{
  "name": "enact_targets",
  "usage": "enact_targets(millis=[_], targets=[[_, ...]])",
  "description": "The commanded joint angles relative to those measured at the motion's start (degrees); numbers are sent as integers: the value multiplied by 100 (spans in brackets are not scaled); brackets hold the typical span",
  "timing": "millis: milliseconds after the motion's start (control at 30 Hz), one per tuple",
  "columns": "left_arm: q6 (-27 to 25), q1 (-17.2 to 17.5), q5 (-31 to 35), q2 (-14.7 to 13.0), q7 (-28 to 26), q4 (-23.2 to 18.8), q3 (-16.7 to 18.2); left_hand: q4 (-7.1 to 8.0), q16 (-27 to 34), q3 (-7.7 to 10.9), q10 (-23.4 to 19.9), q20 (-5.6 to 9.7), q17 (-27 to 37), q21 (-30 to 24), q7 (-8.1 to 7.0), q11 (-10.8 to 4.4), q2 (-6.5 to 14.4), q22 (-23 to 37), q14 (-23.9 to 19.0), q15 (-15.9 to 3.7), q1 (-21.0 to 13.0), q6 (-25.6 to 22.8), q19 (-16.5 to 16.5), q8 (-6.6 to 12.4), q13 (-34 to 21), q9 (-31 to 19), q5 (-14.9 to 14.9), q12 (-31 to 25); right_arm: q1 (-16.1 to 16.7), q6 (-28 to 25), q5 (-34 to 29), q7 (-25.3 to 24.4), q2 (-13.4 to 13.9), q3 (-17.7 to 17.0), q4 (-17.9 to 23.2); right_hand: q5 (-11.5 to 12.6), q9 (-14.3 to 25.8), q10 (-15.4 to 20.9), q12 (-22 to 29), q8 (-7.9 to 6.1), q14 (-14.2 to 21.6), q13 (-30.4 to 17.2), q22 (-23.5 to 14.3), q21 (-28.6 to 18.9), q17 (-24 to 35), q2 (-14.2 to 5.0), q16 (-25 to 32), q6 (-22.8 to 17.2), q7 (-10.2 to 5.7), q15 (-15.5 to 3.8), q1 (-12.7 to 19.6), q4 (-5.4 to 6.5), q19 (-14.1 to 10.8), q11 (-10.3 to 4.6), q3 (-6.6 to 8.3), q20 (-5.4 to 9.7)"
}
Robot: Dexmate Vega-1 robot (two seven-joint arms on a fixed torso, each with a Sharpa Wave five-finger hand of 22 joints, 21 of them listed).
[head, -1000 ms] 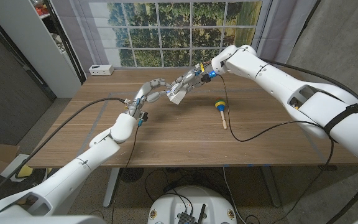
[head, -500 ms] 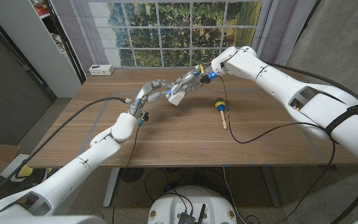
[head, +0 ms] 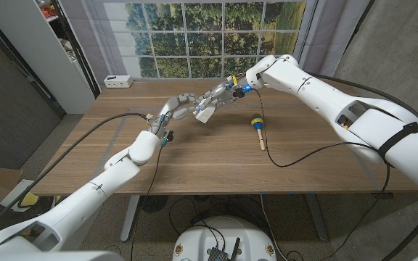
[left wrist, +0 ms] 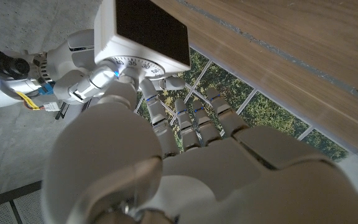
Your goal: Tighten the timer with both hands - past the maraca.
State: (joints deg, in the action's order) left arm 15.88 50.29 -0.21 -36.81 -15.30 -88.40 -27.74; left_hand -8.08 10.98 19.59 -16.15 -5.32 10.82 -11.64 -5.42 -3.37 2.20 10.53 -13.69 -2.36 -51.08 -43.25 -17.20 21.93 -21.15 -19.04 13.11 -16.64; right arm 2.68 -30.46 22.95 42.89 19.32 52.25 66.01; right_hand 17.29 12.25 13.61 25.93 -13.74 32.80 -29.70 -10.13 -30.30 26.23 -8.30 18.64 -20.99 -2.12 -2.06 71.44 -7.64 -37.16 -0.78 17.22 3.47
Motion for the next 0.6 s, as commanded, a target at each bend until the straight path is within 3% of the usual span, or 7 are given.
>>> enact_targets(millis=[33, 600], targets=[[-54, -38, -26, -18, 71, 2, -19, -34, 24, 99, 22, -6, 14, -23, 4, -4, 202, 28, 18, -58, -295, -94, 45, 33, -38, -44, 83, -6, -16, -7, 31, 8, 4, 7, 2, 36, 8, 259, 41, 36, 78, -14, -8, 12, 31, -10, -21, -19, 40, -1042, -22, 12, 46, 277, 29, 596], [14, -136, -136, -32, 279, 68, -79, -98, -20, 129, 81, -56, -5, -44, -388, 18, 375, 42, 161, -71, -633, -453, 72, 86, -67, -9, 70, 17, -95, -2, 30, 223, -57, 102, -187, 55, 3, 260, 27, 62, 62, -31, -6, 16, 60, -25, -59, -43, 77, -1032, -99, 23, 67, 282, 43, 582]])
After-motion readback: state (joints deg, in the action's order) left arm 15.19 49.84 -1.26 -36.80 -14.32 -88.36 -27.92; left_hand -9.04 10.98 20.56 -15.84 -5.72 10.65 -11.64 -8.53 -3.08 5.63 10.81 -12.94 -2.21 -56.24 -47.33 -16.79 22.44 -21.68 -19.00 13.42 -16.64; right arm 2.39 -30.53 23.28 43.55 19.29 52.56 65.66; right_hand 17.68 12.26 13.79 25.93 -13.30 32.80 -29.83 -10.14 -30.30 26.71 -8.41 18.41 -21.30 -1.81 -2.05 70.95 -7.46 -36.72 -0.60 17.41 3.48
